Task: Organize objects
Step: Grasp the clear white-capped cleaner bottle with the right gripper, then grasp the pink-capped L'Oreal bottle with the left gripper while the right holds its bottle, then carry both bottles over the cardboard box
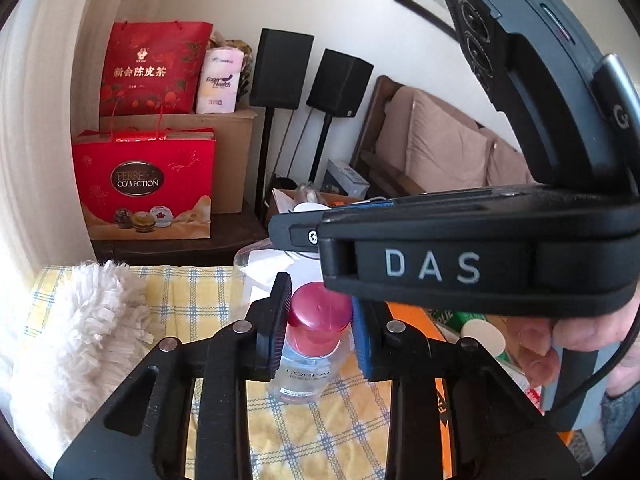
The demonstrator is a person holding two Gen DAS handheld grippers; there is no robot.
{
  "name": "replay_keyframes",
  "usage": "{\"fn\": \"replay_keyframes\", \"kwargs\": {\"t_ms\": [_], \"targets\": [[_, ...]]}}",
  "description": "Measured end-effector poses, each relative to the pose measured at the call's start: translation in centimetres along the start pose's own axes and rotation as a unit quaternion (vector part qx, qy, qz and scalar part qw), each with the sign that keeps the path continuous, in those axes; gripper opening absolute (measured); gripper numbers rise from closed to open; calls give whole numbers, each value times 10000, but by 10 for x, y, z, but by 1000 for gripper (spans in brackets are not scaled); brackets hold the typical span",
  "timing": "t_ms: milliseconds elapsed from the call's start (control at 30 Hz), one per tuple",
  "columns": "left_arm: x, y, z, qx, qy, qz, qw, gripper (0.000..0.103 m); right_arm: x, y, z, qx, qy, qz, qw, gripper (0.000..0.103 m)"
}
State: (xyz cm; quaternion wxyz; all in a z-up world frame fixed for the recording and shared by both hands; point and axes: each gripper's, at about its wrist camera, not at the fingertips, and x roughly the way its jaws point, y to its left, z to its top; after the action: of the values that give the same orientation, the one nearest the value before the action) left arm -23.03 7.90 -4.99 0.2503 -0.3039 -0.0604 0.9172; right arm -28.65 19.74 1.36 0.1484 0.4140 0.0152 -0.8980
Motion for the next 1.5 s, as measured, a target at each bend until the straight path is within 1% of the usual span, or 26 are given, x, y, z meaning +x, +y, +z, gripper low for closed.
{"fn": "replay_keyframes", "kwargs": {"t_ms": [67, 100, 200, 367, 667, 867, 1000, 1200, 1333, 1500], "targets": [[-3, -1, 0, 20, 3, 31, 10000, 26, -3, -1, 0, 50, -39, -50, 10000, 31], [-4, -2, 0, 17, -16, 40, 10000, 25, -6, -2, 0, 70, -95, -64, 9999, 28], [-14, -5, 3, 45, -78, -14, 10000, 25, -14, -3, 0, 111, -140, -11, 9998, 28], [-36, -18, 15, 206, -141, 7, 9997, 25, -33, -2, 4, 136, -280, -55, 9995, 28], [-75, -44, 42, 353, -347, -117, 9987, 25, -94, -13, 15, 377, -639, -33, 9972, 28], [-90, -71, 60, 394, -397, -331, 9979, 25, -139, -25, 14, 424, -810, -276, 9954, 28], [-86, -95, 65, 436, -315, -510, 9973, 25, -163, -41, 6, 547, -810, -588, 9935, 28], [-69, -136, 64, 526, -145, -827, 9951, 25, -188, -75, -15, 730, -746, -914, 9903, 28], [-51, -162, 60, 597, -5, -960, 9936, 25, -197, -102, -31, 894, -677, -1124, 9873, 28], [-22, -187, 60, 620, 186, -1091, 9919, 25, -194, -138, -45, 1144, -569, -1285, 9835, 28]]}}
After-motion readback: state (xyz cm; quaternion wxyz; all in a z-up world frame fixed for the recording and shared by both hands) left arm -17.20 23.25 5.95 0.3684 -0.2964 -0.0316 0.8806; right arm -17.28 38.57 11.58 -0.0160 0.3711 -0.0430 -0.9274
